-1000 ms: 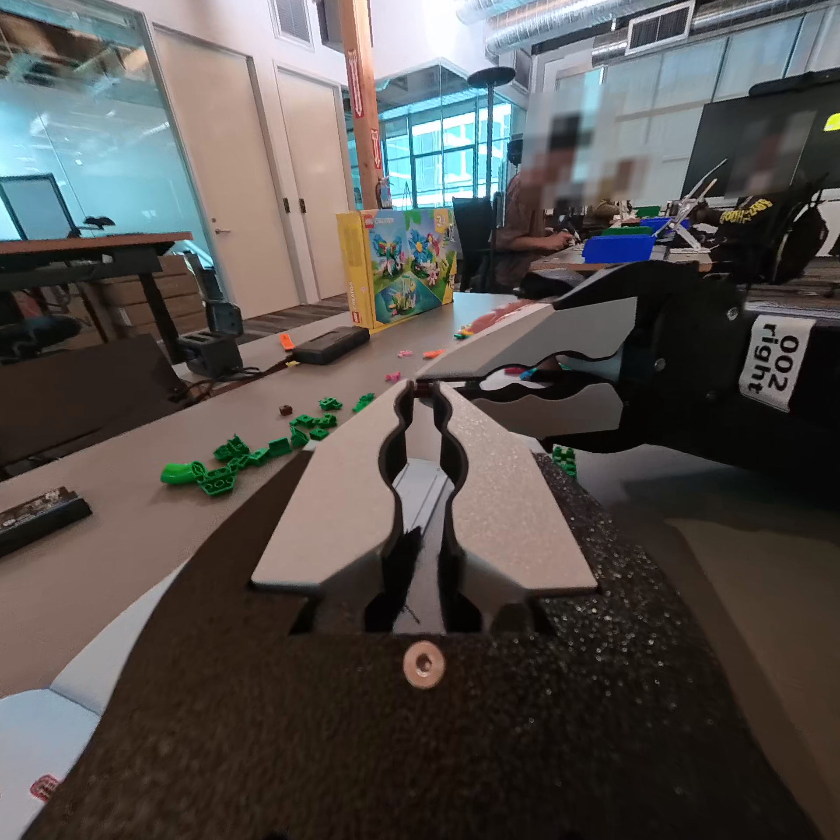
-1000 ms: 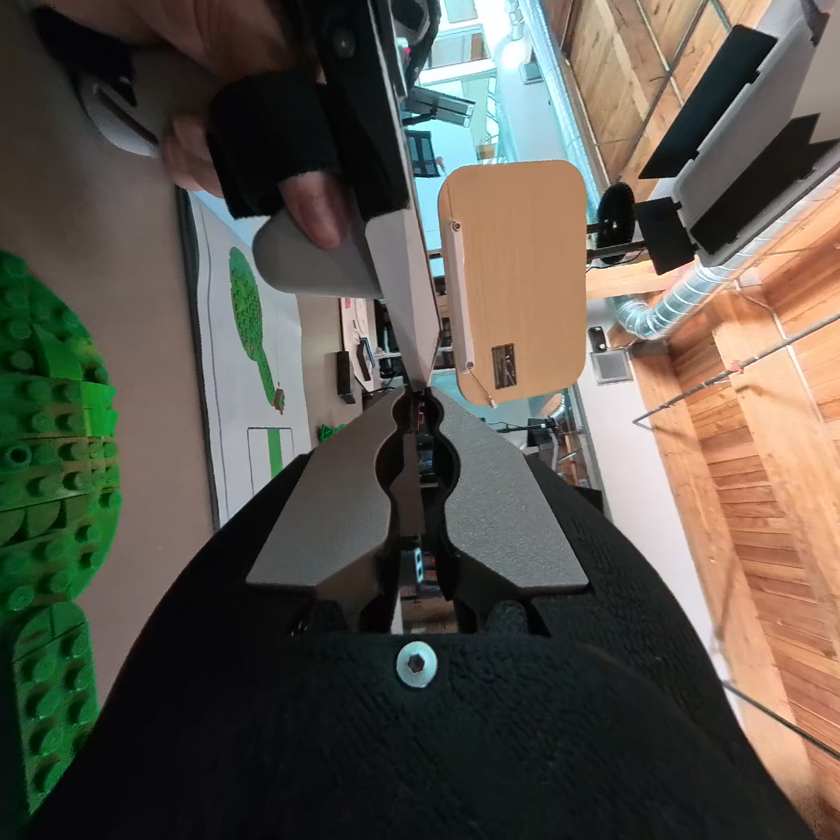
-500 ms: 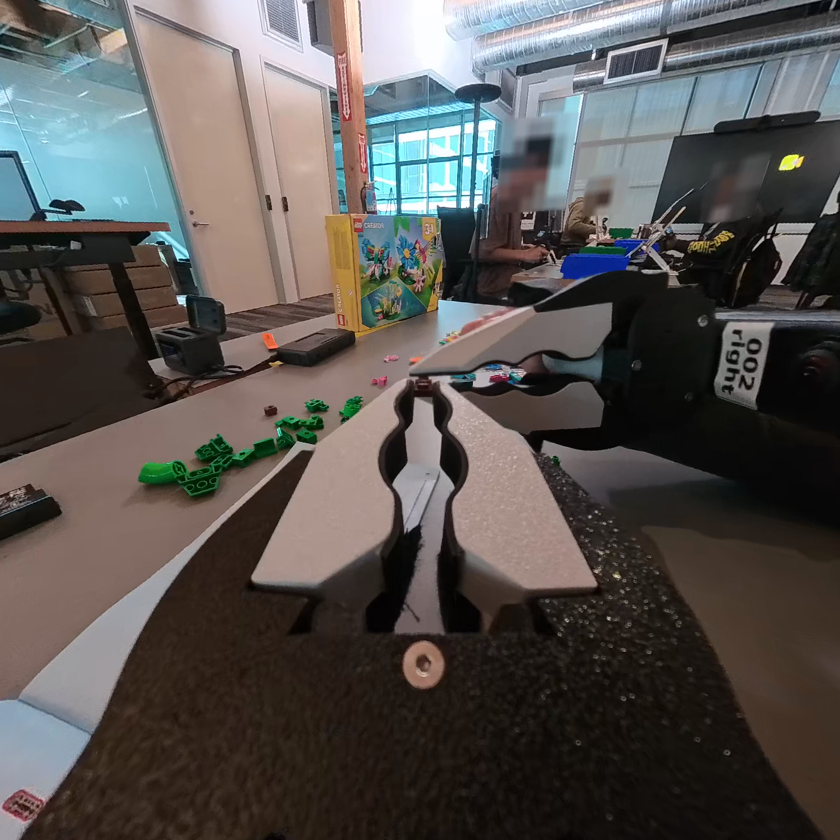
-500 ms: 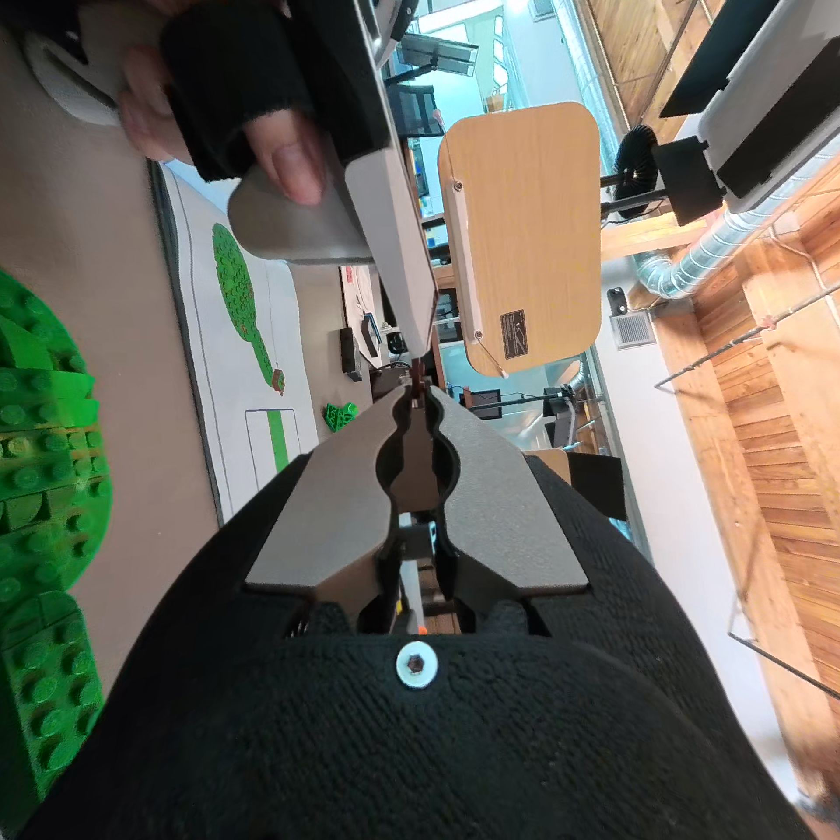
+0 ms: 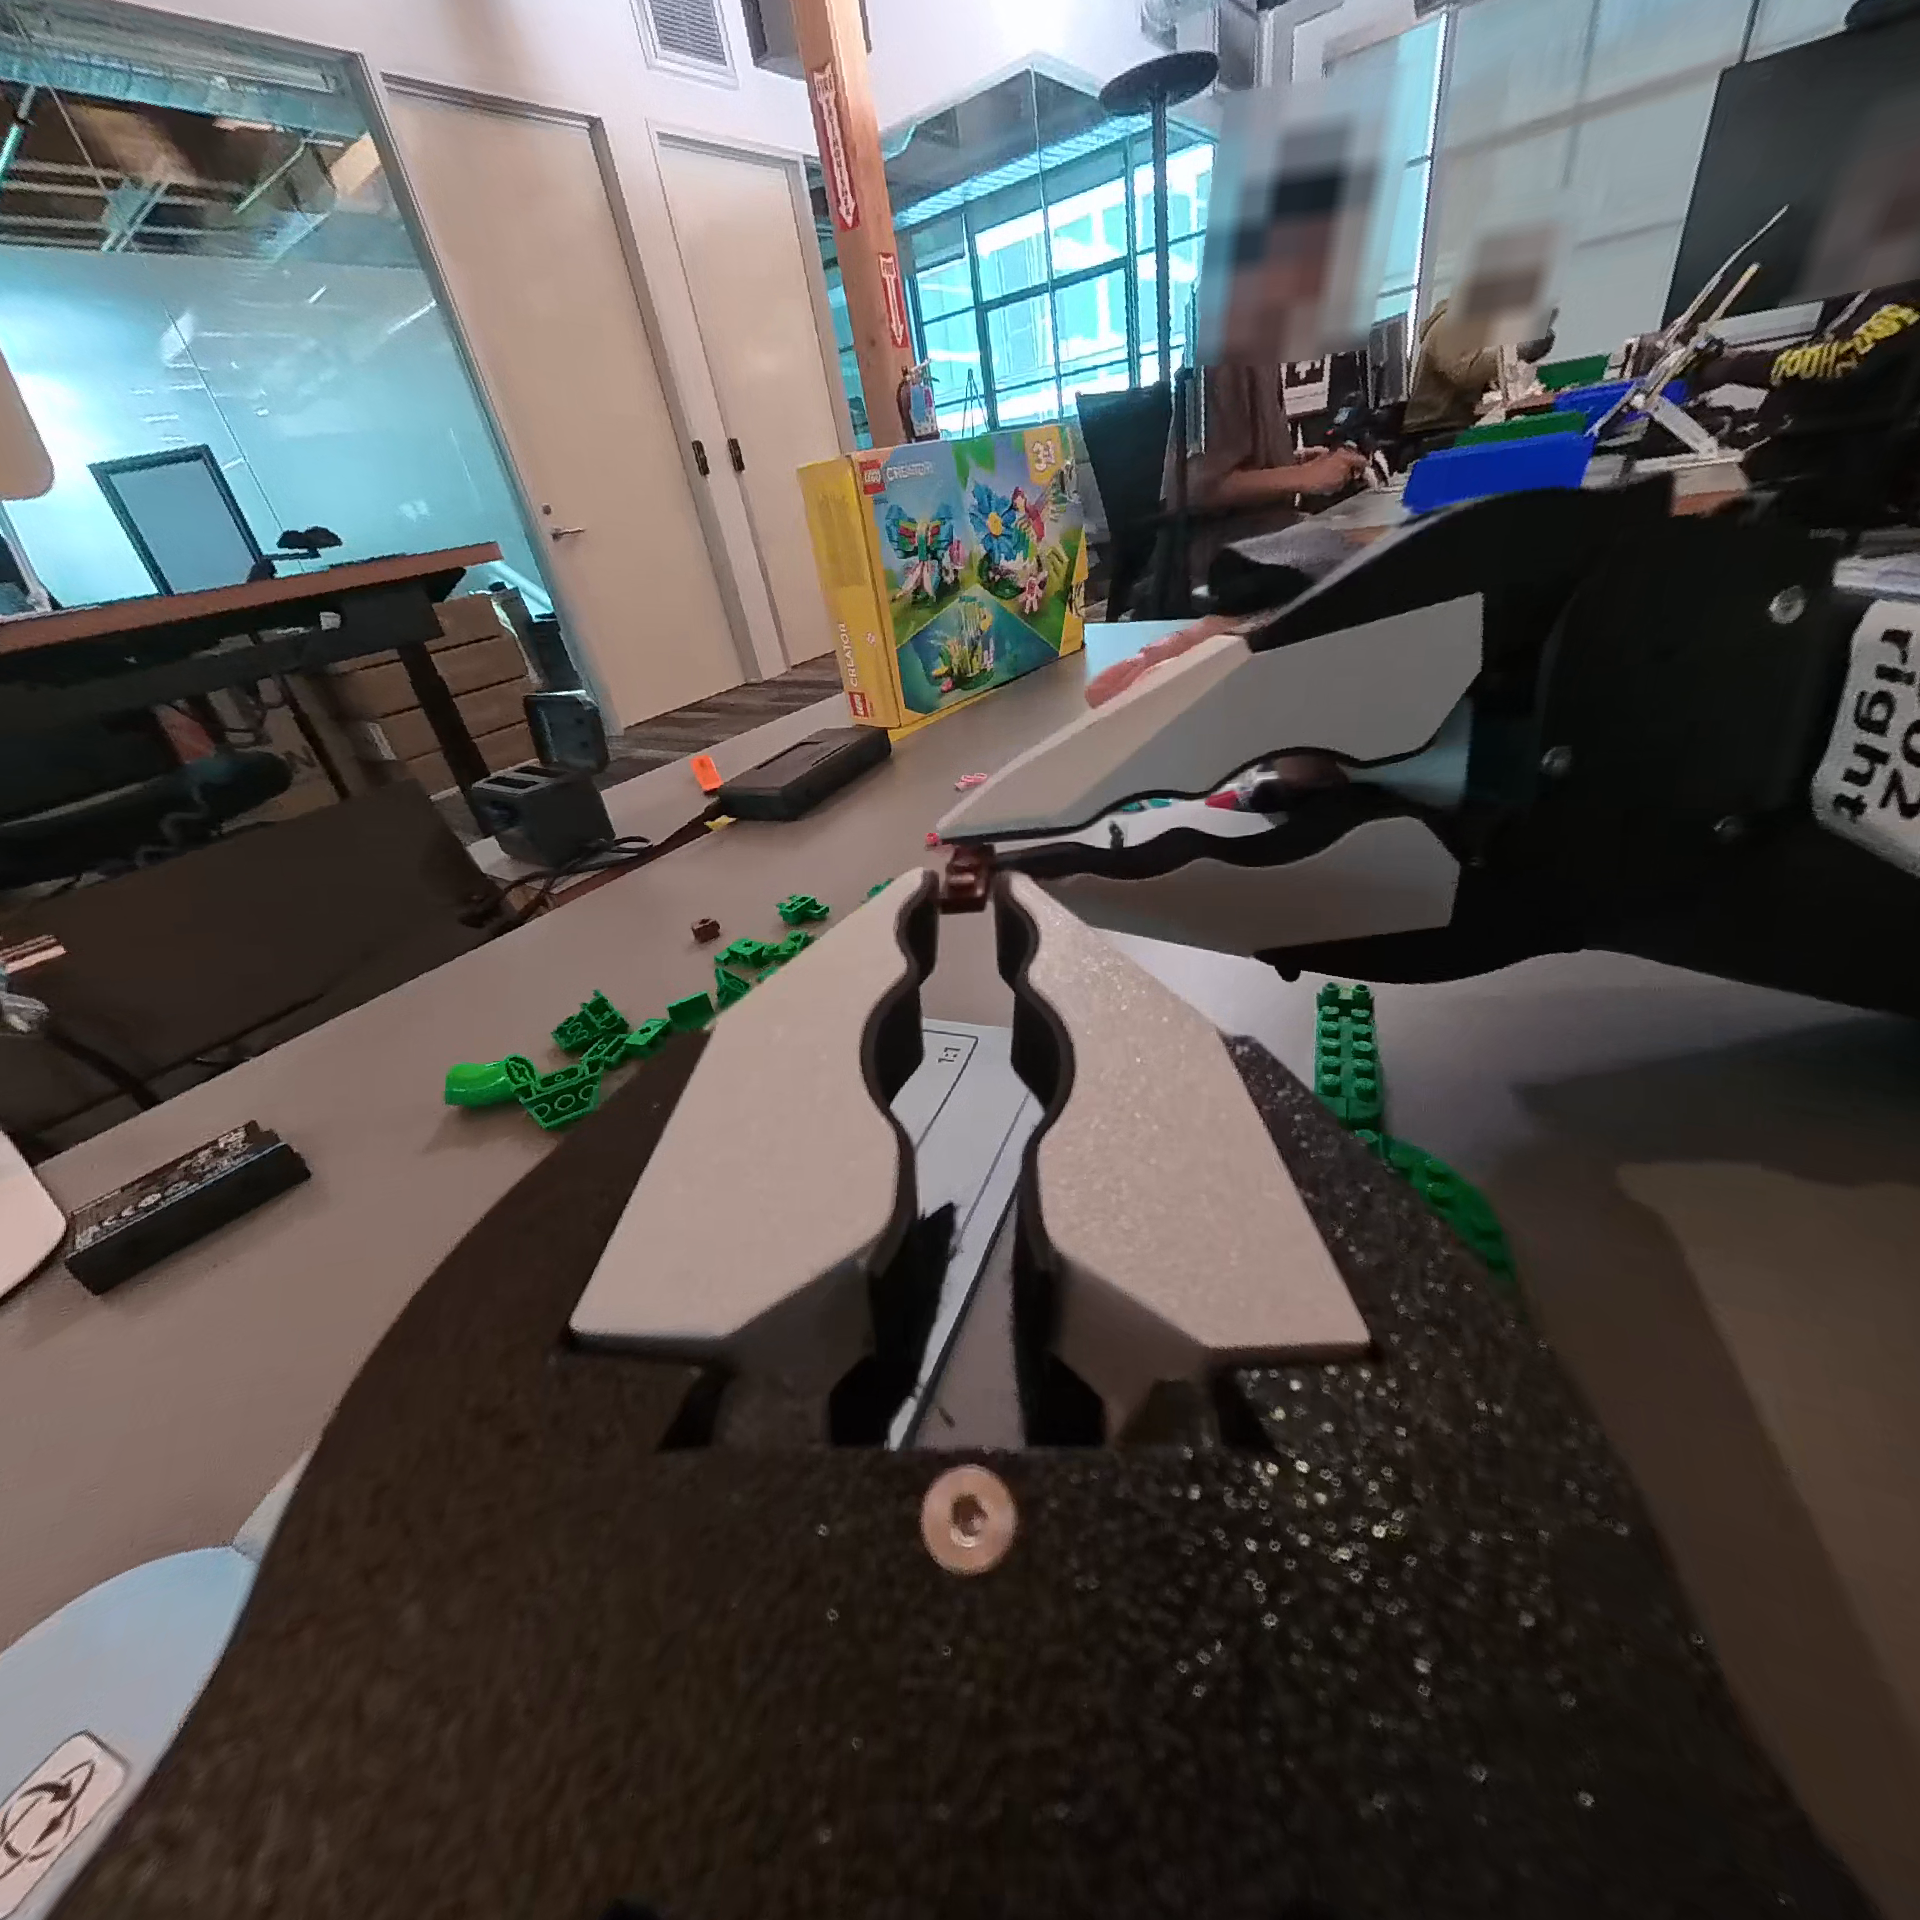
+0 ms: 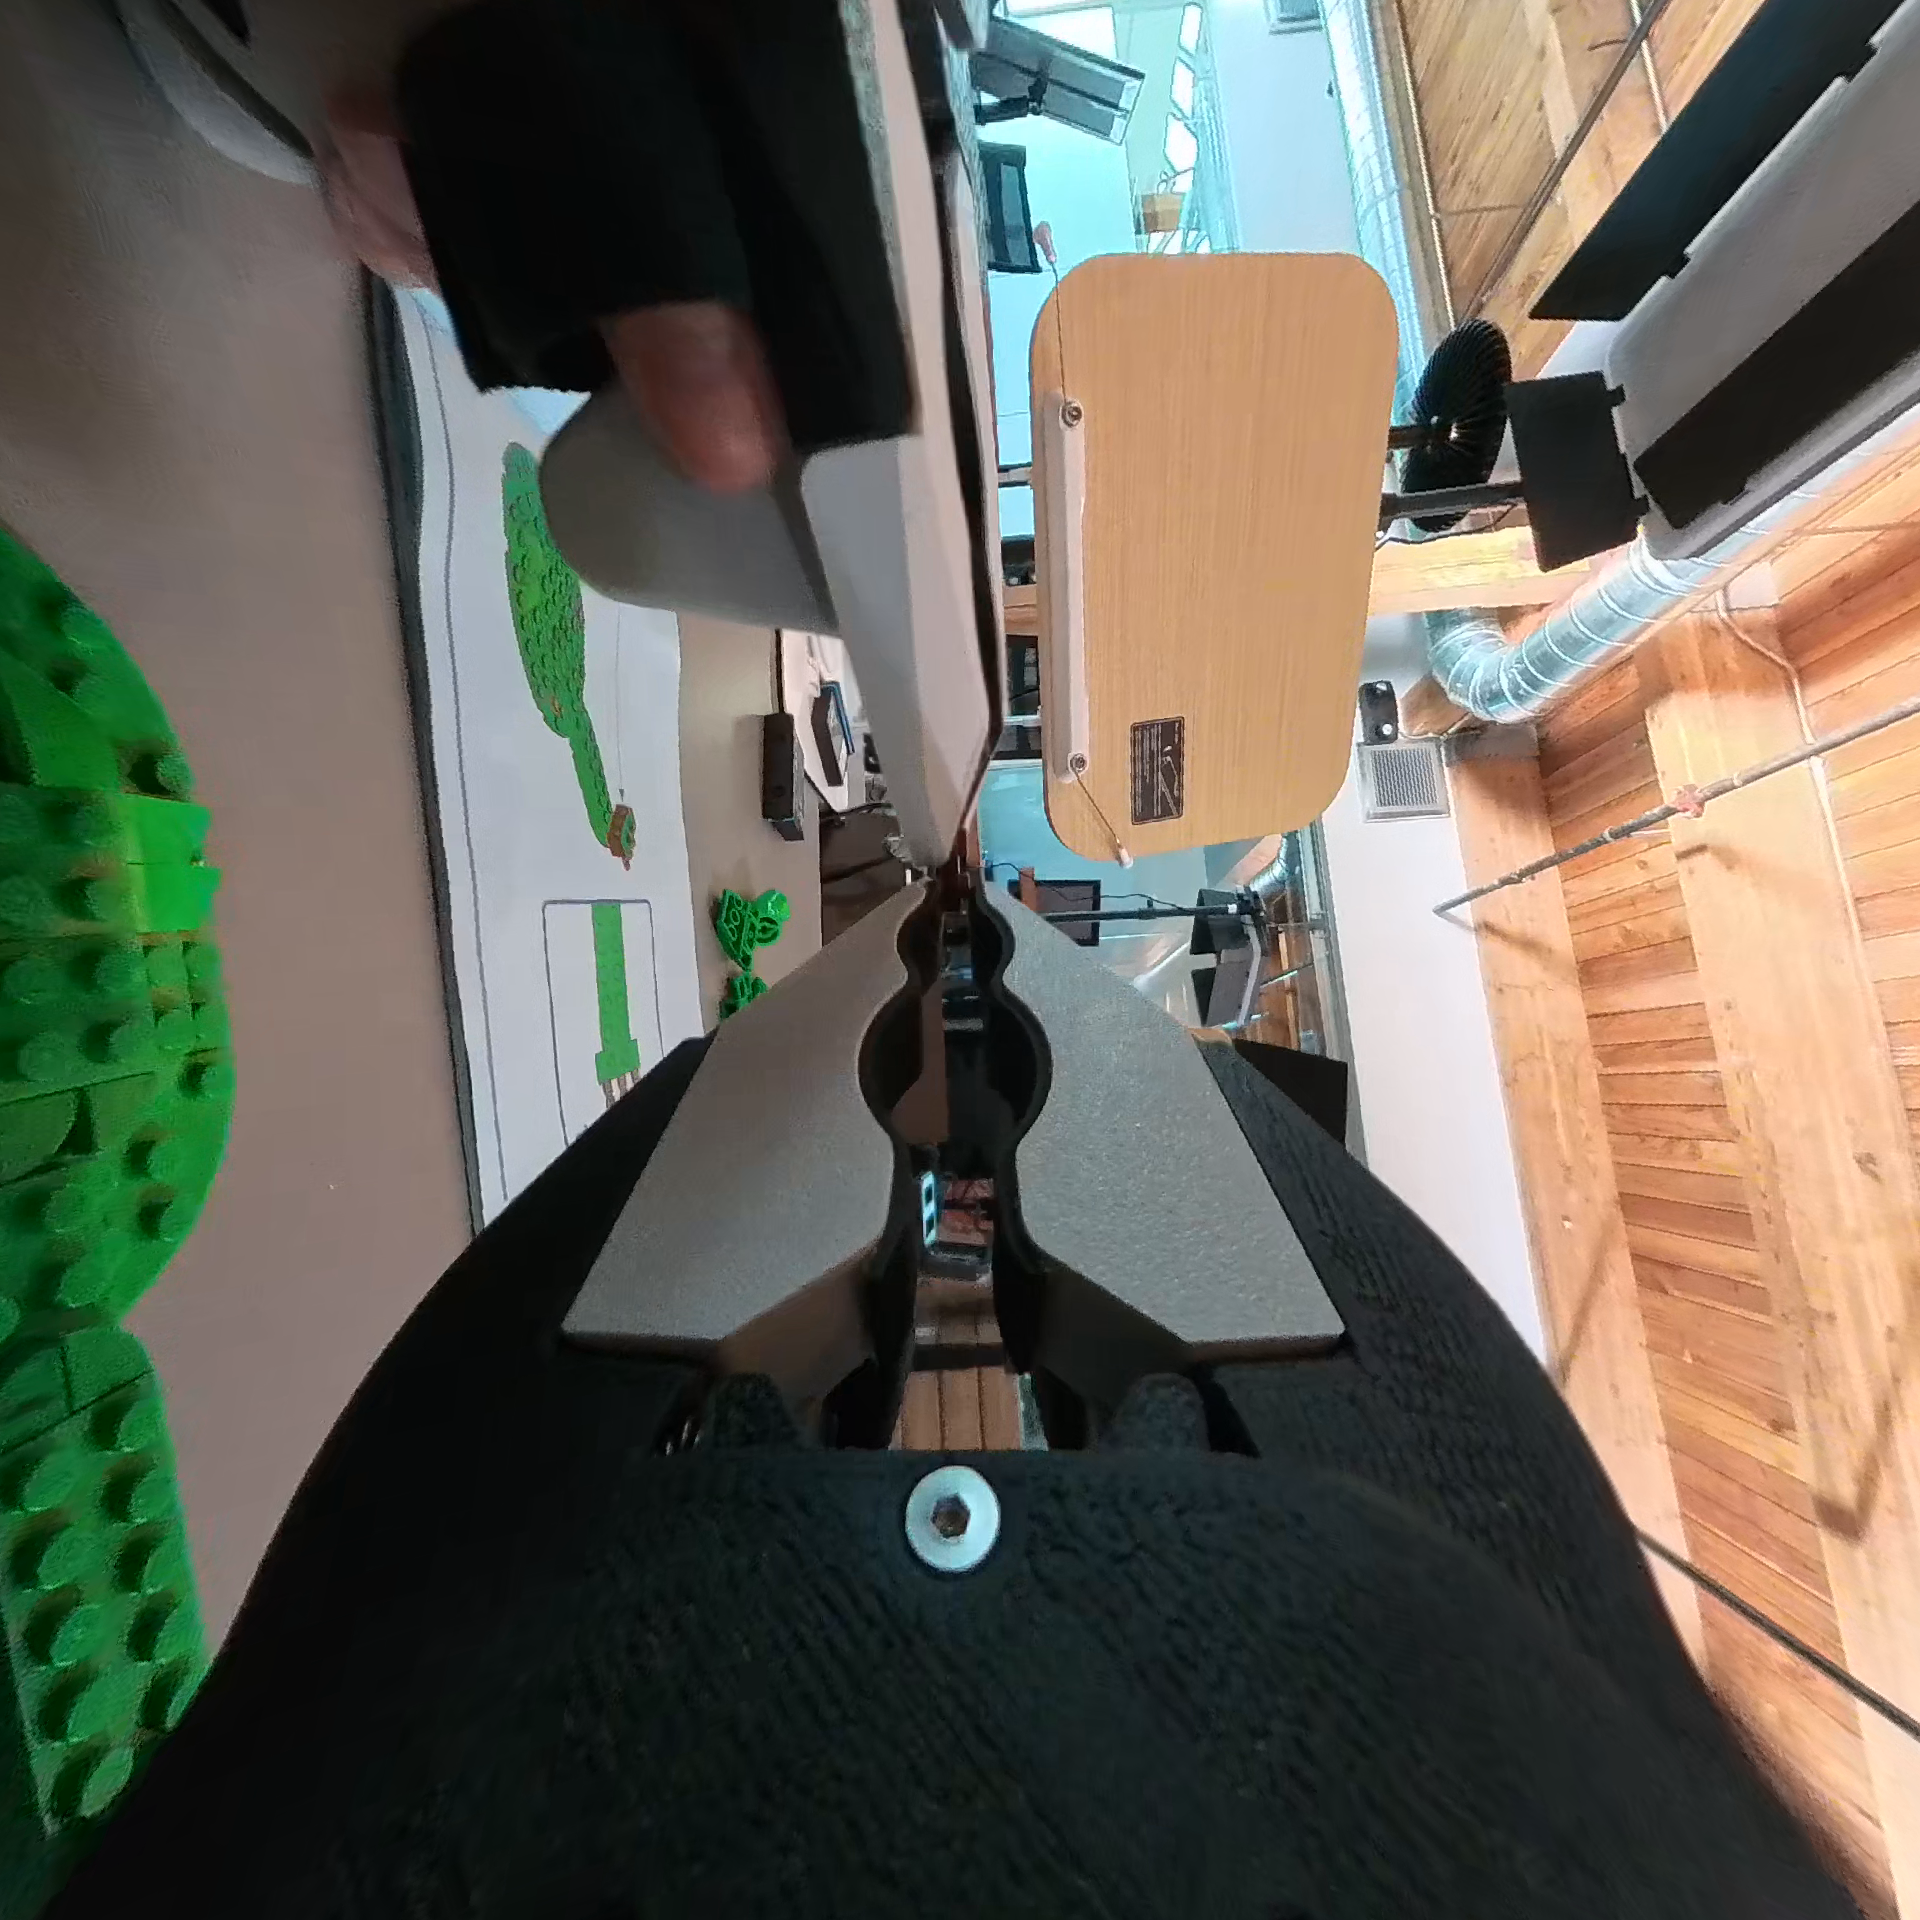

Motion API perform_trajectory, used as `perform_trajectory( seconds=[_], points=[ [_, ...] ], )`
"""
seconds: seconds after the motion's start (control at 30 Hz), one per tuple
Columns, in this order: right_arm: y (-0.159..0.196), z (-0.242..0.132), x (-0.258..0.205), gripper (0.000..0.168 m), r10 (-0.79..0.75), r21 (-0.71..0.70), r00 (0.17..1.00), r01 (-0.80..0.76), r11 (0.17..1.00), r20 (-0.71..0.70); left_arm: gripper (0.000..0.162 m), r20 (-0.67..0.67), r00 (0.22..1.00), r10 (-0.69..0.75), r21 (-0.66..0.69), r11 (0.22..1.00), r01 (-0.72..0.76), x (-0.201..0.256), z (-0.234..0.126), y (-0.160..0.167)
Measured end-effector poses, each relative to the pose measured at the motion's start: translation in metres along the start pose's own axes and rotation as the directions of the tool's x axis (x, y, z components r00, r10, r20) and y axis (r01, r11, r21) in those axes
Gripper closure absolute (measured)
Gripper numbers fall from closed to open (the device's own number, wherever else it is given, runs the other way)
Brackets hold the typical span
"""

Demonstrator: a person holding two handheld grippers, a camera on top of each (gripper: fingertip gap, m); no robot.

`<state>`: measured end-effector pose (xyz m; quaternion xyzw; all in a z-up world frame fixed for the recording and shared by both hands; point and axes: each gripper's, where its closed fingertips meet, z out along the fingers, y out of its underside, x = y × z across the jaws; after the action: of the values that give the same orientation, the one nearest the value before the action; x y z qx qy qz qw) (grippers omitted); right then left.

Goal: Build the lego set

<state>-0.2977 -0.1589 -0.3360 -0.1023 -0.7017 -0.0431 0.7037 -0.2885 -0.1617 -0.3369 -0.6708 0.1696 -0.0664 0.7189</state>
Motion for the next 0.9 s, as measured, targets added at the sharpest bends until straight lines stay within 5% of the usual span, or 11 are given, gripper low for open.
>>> perform_trajectory(
  seconds=[0.37,0.5,0.7,0.9],
  points=[
    [0.0,-0.002,0.001,0.165,0.02,0.034,1.0,-0.019,0.999,-0.018,0.156,-0.054,0.996,-0.075,-0.001,0.997,0.075,0.001,-0.001,-0.001],
    [0.026,-0.009,0.008,0.149,0.165,0.008,0.985,-0.165,0.986,-0.04,0.156,-0.035,0.999,-0.024,0.024,0.999,0.025,0.001,-0.003,-0.007],
    [0.043,-0.015,0.041,0.141,0.567,0.158,0.795,-0.545,0.823,-0.216,0.156,0.012,1.0,-0.014,0.037,0.999,0.013,-0.002,-0.003,-0.006],
    [0.062,-0.014,0.044,0.139,0.607,0.14,0.732,-0.596,0.791,-0.309,0.157,0.021,0.998,-0.052,0.043,0.998,0.051,-0.008,-0.003,-0.005]
  ],
)
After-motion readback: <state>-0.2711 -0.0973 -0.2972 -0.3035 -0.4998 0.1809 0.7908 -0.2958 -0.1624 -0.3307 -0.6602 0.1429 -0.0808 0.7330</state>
